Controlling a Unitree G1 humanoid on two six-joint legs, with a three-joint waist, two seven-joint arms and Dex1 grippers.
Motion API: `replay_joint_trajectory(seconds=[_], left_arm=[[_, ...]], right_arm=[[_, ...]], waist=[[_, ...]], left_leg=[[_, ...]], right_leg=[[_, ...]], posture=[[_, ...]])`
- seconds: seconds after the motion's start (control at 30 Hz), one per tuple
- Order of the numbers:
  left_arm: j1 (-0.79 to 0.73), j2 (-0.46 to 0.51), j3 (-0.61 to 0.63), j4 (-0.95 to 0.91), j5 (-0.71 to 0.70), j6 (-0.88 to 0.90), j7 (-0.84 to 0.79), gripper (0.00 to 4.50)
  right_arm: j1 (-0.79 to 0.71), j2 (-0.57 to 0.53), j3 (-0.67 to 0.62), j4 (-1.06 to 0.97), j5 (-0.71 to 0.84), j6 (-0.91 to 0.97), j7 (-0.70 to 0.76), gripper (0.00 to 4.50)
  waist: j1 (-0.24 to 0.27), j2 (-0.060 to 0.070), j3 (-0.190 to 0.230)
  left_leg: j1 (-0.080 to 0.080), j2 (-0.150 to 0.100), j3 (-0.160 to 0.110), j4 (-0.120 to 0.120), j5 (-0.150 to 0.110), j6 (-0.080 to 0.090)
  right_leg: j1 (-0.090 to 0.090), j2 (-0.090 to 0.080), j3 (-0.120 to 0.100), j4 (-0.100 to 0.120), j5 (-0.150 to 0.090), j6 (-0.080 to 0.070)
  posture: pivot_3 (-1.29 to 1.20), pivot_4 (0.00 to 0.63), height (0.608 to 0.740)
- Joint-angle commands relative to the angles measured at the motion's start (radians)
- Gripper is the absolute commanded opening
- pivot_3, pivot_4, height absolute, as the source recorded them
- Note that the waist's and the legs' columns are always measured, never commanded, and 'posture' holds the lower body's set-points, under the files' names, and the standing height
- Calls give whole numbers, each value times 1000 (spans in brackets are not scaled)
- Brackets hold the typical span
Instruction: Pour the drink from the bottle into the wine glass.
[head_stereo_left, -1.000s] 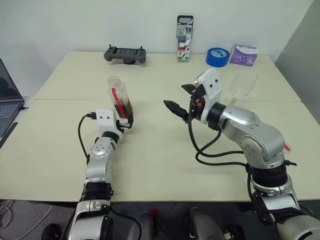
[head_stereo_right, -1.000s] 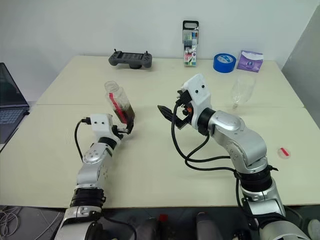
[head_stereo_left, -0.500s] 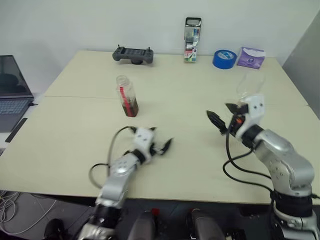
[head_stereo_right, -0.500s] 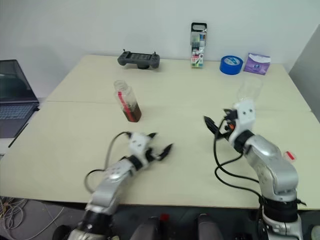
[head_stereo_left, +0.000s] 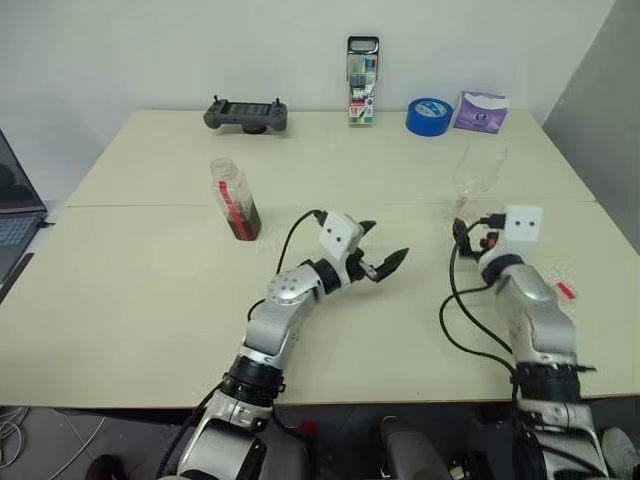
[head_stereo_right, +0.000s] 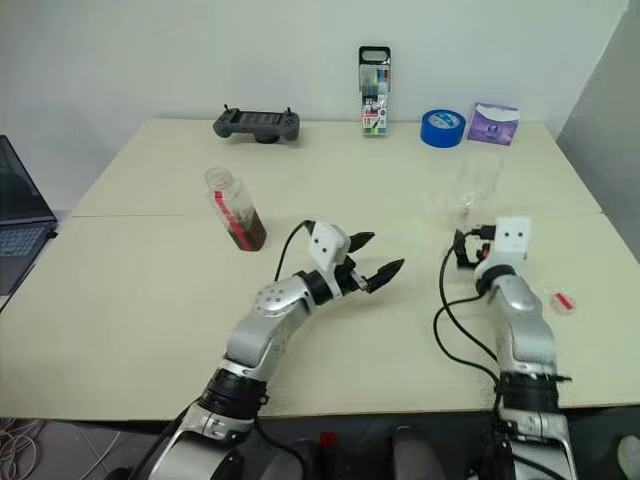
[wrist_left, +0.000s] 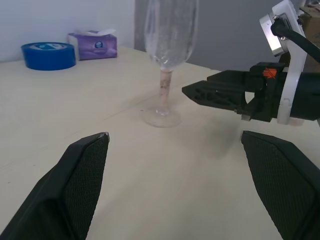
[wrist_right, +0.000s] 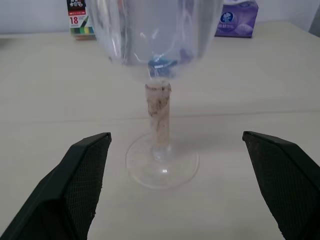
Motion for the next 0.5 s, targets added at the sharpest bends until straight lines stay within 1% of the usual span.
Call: replay_joint_trajectory(seconds=[0.03,0.17,0.5], left_arm=[[-19,16,43,-54,-22,16,14,4471],[-10,25,53,-68,-18,22,27,4471],[3,26,63,-107,-31,49,49,4471]], right_arm=[[-56,-11,-7,99,-8,-91,24,4500],[-117,-10,3,220,-18,-162,44,4500],[-302,-34,-25,577,-16,-342,55,4500]], waist=[[3,0,0],[4,0,0],[3,0,0]], left_leg=[[0,0,0,0,0,0],[0,-1,0,0,0,0],[0,-1,1,0,0,0]], right_leg=[[0,0,0,0,0,0],[0,-1,1,0,0,0],[0,-1,2,0,0,0]], posture=[[0,150,740],[0,150,740],[0,150,740]])
